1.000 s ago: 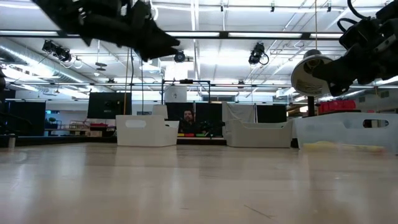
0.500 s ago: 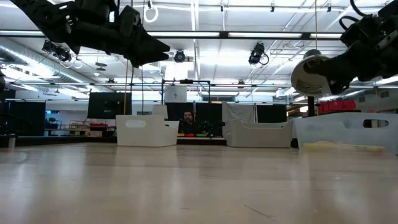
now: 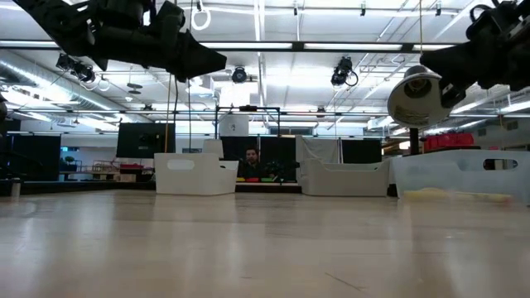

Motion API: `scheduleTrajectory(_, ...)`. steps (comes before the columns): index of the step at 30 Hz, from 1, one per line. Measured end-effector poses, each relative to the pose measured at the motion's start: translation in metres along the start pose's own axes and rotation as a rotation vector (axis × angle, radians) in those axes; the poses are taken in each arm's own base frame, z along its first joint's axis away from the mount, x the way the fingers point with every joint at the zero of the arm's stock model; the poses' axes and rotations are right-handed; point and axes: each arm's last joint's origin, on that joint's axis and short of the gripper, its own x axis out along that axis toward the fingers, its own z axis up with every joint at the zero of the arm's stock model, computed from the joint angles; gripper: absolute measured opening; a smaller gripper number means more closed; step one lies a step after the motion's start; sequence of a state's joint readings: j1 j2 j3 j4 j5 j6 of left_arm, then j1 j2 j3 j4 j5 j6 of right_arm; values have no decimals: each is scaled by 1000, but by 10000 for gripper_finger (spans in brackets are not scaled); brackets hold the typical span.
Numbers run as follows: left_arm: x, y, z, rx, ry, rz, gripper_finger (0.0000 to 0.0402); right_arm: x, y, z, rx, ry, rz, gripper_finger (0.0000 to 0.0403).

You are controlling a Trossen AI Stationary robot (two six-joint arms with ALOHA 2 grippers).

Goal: Pick & Place Markers
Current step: Return to Home Position

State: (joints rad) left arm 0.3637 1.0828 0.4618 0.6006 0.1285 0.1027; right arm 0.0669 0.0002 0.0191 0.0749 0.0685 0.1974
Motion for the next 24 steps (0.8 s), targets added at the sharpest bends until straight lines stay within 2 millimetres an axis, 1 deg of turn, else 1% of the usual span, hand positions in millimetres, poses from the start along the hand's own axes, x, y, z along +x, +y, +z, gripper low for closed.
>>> scheduleTrajectory(2,0,0,0,12,-5,-12,132,0,0,1,0,-7,1,27)
scheduleTrajectory(6,-5,9,3,5,-8,-24,33,0,0,1,0,-7,-1,27)
scheduleTrajectory(7,-8,13,3,-12,-9,-32,17,0,0,1,0,-7,-1,27)
scheduleTrajectory(10,-18,25,9,-39,-29,-33,10,0,0,1,0,-9,-1,27)
scheduleTrajectory(13,-30,36,12,-44,-15,25,5,0,0,0,0,-6,-1,27)
scheduleTrajectory(17,-45,44,15,-40,-9,57,4,0,0,0,0,1,-2,27)
scheduleTrajectory(21,-60,47,6,-50,-42,79,3,0,0,0,0,0,-2,27)
scheduleTrajectory(24,-72,41,-9,-73,-109,94,3,0,0,0,0,0,-2,27)
